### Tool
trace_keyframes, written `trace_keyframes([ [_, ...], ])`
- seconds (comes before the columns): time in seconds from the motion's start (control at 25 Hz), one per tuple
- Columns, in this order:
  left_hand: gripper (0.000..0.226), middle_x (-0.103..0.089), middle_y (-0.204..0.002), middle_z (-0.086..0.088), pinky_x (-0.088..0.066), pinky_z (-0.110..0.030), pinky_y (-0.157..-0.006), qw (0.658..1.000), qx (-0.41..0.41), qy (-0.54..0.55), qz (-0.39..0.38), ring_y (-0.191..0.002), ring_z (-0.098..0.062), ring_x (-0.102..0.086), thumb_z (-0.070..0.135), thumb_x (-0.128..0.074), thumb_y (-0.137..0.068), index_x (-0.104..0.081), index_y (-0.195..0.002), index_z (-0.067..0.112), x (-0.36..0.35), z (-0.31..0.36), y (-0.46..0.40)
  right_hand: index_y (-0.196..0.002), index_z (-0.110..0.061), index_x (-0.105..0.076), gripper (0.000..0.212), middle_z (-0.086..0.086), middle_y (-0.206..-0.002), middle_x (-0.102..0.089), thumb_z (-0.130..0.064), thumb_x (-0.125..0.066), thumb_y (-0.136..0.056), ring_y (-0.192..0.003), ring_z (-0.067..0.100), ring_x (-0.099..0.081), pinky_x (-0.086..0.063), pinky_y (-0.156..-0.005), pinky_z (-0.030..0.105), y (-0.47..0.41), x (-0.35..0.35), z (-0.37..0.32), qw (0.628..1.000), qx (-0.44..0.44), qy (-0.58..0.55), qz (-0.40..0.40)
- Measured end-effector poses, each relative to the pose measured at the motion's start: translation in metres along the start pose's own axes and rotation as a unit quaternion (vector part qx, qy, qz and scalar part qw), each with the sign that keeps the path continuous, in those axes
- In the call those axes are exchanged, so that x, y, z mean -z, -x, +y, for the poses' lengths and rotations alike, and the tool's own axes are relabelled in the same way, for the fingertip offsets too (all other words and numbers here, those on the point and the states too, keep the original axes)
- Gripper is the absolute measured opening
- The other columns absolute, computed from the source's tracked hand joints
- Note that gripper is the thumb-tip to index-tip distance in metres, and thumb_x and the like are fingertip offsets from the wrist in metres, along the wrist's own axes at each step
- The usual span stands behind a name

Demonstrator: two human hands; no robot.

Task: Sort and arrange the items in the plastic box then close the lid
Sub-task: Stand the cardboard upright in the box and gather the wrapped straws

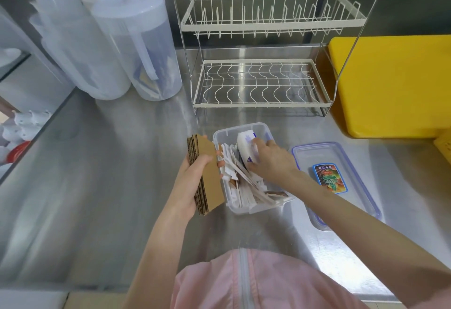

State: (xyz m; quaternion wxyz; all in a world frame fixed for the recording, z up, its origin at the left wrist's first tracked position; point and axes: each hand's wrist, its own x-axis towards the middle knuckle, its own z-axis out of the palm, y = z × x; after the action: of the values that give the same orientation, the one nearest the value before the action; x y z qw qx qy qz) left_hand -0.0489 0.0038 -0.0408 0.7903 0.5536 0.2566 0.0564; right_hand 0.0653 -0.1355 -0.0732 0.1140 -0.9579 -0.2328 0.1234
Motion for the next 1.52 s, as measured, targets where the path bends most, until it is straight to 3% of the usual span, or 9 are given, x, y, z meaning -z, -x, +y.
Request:
trace_keyframes([
  [0.2, 0.03, -0.067, -0.1, -0.001, -0.058, -0.027, -0.063, 1.0, -0.005, 0.005, -0.005, -0.072, -0.008, -0.069, 0.014, -0.05, -0.086, -0.055, -0.106, 0.036, 0.001, 0.001, -0.001, -0.125, -0.01, -0.037, 0.05, 0.019, -0.112, -0.047, -0.025, -0.057, -0.081, -0.096, 0.035, -0.054, -0.036, -0.062, 0.035, -0.001, 0.016, 0.001, 0.995, -0.003, 0.04, 0.088],
  [0.44, 0.03, -0.067, -0.105, 0.001, -0.055, -0.031, -0.072, 1.0, -0.011, -0.018, -0.002, -0.081, -0.01, -0.07, 0.015, -0.051, -0.086, -0.054, -0.107, 0.036, 0.0, 0.0, 0.0, -0.126, -0.008, -0.035, 0.046, 0.02, -0.122, -0.044, -0.014, -0.054, -0.085, -0.103, 0.034, -0.052, -0.04, -0.068, 0.034, -0.002, -0.005, -0.004, 0.996, -0.016, 0.081, 0.041],
  [0.56, 0.029, -0.067, -0.103, 0.001, -0.054, -0.033, -0.076, 1.0, 0.004, -0.027, 0.006, -0.083, -0.012, -0.068, 0.015, -0.051, -0.085, -0.054, -0.112, 0.027, -0.002, -0.002, -0.001, -0.127, -0.007, -0.033, 0.051, 0.022, -0.12, -0.045, -0.025, -0.054, -0.084, -0.102, 0.038, -0.054, -0.036, -0.068, 0.034, -0.004, -0.005, 0.004, 0.999, -0.044, 0.004, 0.026],
  [0.72, 0.014, -0.068, -0.093, 0.001, -0.055, -0.034, -0.077, 0.999, 0.02, -0.048, 0.004, -0.079, -0.012, -0.067, 0.017, -0.054, -0.083, -0.059, -0.092, 0.026, -0.006, -0.004, -0.002, -0.131, -0.013, -0.035, 0.058, 0.021, -0.121, -0.052, -0.031, -0.057, -0.081, -0.107, 0.038, -0.052, -0.042, -0.083, 0.037, -0.007, 0.004, 0.017, 0.992, -0.046, -0.121, -0.006],
  [0.88, 0.016, -0.07, -0.084, 0.004, -0.053, -0.039, -0.082, 0.998, 0.022, -0.052, 0.006, -0.082, -0.015, -0.066, 0.019, -0.055, -0.081, -0.061, -0.086, 0.033, -0.007, -0.003, -0.003, -0.127, -0.013, -0.036, 0.054, 0.019, -0.114, -0.048, -0.03, -0.058, -0.081, -0.093, 0.041, -0.056, -0.041, -0.066, 0.037, -0.005, 0.014, 0.017, 0.997, -0.024, 0.0, 0.07],
  [1.12, 0.022, -0.068, -0.098, 0.003, -0.054, -0.035, -0.078, 0.999, 0.001, -0.045, -0.002, -0.086, -0.015, -0.067, 0.018, -0.053, -0.083, -0.057, -0.094, 0.037, -0.008, -0.001, -0.002, -0.124, -0.006, -0.037, 0.045, 0.021, -0.118, -0.047, -0.022, -0.051, -0.084, -0.098, 0.037, -0.055, -0.033, -0.065, 0.034, 0.0, -0.004, 0.004, 0.998, -0.028, 0.047, 0.027],
  [1.32, 0.018, -0.067, -0.1, 0.001, -0.053, -0.035, -0.078, 0.999, 0.009, -0.036, -0.006, -0.085, -0.015, -0.066, 0.016, -0.053, -0.084, -0.057, -0.094, 0.032, -0.01, -0.002, -0.003, -0.093, -0.003, -0.042, 0.021, 0.025, -0.099, -0.063, -0.024, -0.038, -0.093, -0.071, 0.032, -0.047, -0.033, -0.059, 0.033, -0.002, 0.003, 0.015, 1.0, -0.013, 0.007, -0.003],
  [1.4, 0.016, -0.067, -0.099, 0.001, -0.054, -0.035, -0.076, 0.999, 0.01, -0.043, -0.009, -0.083, -0.014, -0.066, 0.017, -0.053, -0.084, -0.057, -0.095, 0.028, -0.011, -0.003, -0.003, -0.106, -0.001, -0.045, 0.03, 0.021, -0.11, -0.06, -0.026, -0.034, -0.094, -0.08, 0.032, -0.051, -0.037, -0.061, 0.034, 0.0, 0.005, 0.012, 0.998, -0.013, 0.062, -0.016],
  [1.52, 0.015, -0.07, -0.091, 0.002, -0.053, -0.039, -0.082, 0.999, 0.012, -0.047, -0.004, -0.085, -0.017, -0.066, 0.019, -0.055, -0.083, -0.059, -0.092, 0.029, -0.009, -0.004, -0.003, -0.122, -0.005, -0.044, 0.037, 0.013, -0.129, -0.045, -0.022, -0.048, -0.09, -0.113, 0.029, -0.044, -0.044, -0.081, 0.037, -0.006, 0.006, 0.009, 0.983, 0.016, 0.178, 0.035],
])
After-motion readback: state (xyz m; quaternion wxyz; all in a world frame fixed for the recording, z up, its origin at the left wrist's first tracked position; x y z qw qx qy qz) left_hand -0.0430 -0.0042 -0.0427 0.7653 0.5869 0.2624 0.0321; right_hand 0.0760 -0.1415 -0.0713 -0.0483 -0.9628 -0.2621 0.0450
